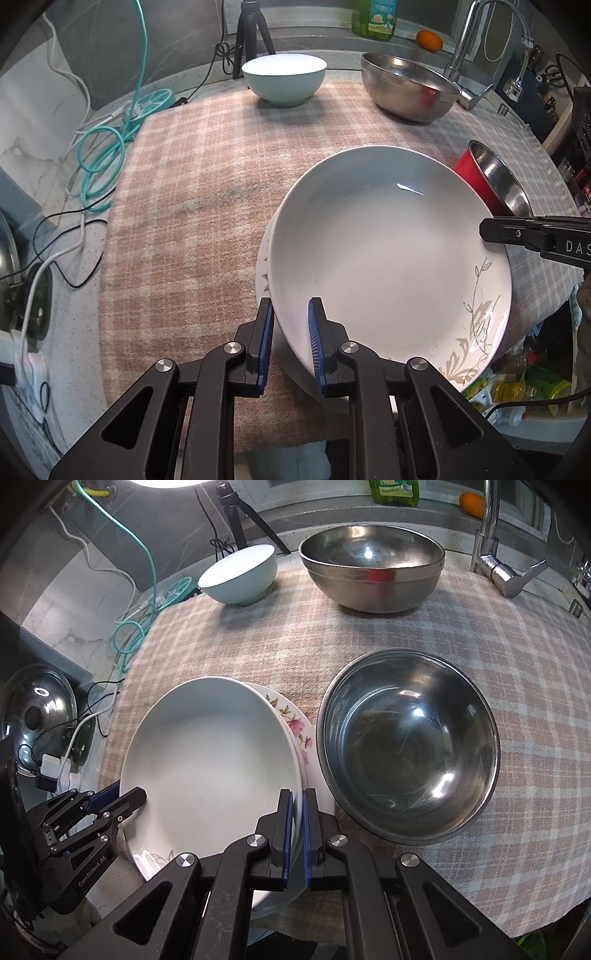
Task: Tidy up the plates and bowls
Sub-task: 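Lower the white plate onto the floral plate stack with both grippers, then open both grippers and pull them back from the plate stack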
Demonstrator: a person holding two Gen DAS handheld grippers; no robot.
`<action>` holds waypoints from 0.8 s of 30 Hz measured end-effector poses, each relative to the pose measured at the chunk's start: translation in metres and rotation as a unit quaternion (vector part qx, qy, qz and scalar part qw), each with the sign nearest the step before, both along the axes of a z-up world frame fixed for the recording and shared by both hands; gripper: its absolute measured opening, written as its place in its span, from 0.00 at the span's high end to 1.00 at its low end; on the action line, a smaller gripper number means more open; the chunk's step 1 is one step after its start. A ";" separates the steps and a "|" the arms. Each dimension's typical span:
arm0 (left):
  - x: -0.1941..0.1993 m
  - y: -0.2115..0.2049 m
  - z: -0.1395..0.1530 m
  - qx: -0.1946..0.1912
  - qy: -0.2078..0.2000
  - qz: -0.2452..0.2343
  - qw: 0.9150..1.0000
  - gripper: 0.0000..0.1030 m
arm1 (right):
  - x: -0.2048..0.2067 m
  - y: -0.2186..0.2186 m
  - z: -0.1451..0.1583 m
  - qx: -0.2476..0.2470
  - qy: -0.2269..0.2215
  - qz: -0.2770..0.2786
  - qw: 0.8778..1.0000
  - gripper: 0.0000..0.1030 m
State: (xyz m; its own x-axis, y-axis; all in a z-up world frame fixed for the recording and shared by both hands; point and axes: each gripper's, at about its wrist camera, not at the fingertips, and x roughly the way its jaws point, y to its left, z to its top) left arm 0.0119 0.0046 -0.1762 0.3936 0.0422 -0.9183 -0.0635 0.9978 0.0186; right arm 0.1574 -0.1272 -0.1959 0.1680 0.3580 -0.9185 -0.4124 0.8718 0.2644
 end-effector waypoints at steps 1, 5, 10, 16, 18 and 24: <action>0.000 0.000 0.000 -0.001 -0.001 0.000 1.000 0.84 | 0.000 0.000 0.000 0.000 0.000 0.001 1.000 0.93; -0.001 0.001 0.001 -0.003 -0.001 0.004 1.000 0.84 | -0.001 0.000 0.001 0.001 -0.002 0.001 1.000 0.93; -0.004 0.007 0.007 -0.009 -0.007 0.014 1.000 0.84 | -0.003 -0.001 0.005 0.002 -0.006 0.001 1.000 0.93; -0.008 0.014 0.012 -0.019 -0.014 0.022 0.999 0.83 | -0.005 -0.004 0.010 0.002 -0.015 0.002 1.000 0.90; -0.009 0.015 0.013 -0.020 -0.017 0.024 0.999 0.83 | -0.006 -0.005 0.011 0.004 -0.017 0.002 1.000 0.90; -0.014 0.026 0.023 -0.028 -0.033 0.041 0.998 0.83 | -0.009 -0.009 0.018 0.011 -0.023 -0.002 1.000 0.85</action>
